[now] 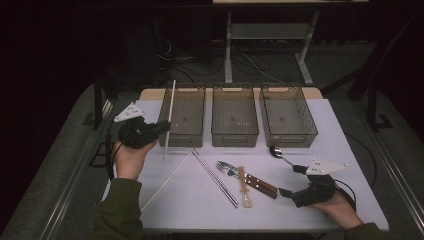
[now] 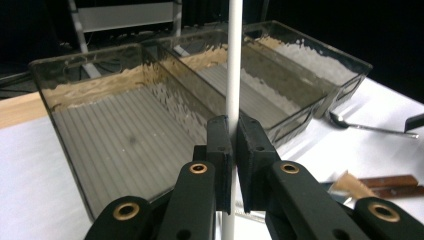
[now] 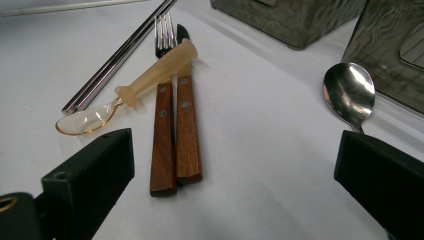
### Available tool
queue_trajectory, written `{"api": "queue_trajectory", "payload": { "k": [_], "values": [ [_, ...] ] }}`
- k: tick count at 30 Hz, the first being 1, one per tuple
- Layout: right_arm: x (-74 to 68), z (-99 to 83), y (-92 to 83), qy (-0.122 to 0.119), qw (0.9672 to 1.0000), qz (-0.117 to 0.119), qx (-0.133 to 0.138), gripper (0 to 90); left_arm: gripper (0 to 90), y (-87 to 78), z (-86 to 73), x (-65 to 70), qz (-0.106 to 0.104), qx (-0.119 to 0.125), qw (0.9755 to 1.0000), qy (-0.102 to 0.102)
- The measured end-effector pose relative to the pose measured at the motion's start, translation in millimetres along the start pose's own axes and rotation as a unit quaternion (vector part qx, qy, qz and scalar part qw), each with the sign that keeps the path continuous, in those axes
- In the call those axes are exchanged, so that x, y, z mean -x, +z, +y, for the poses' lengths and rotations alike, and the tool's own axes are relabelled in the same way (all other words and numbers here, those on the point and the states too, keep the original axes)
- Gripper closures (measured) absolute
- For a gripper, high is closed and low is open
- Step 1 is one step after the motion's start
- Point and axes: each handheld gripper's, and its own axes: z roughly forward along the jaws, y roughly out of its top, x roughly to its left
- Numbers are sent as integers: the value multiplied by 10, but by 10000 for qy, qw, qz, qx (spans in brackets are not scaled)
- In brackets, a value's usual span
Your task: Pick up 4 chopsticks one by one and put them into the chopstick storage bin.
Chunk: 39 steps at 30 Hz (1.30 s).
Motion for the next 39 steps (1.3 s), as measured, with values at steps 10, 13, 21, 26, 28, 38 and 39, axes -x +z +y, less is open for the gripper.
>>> {"api": "queue_trajectory", "payload": {
  "k": [10, 13, 21, 26, 28, 38, 39],
  "values": [
    [0, -1, -3, 24, 10000, 2, -4, 25, 845, 134, 325, -84, 120, 19, 9999, 41],
    [0, -1, -4, 26, 10000, 6, -2, 25, 845, 184, 439, -118, 164, 5, 9998, 85],
    [-5, -2, -9, 28, 10000, 20, 14, 24, 845, 312, 670, -238, 292, 18, 9995, 111],
    [-8, -2, -14, 32, 10000, 30, 28, 25, 845, 422, 723, -320, 403, -111, 9989, 189],
    [-12, -2, -13, 29, 10000, 34, 27, 25, 845, 463, 727, -356, 437, -127, 9988, 164],
    [-13, -3, -16, 39, 10000, 32, 36, 25, 845, 666, 638, -508, 609, -417, 9971, 160],
    [-15, -3, -17, 42, 10000, 31, 40, 25, 845, 687, 630, -519, 623, -461, 9968, 176]
  ]
}}
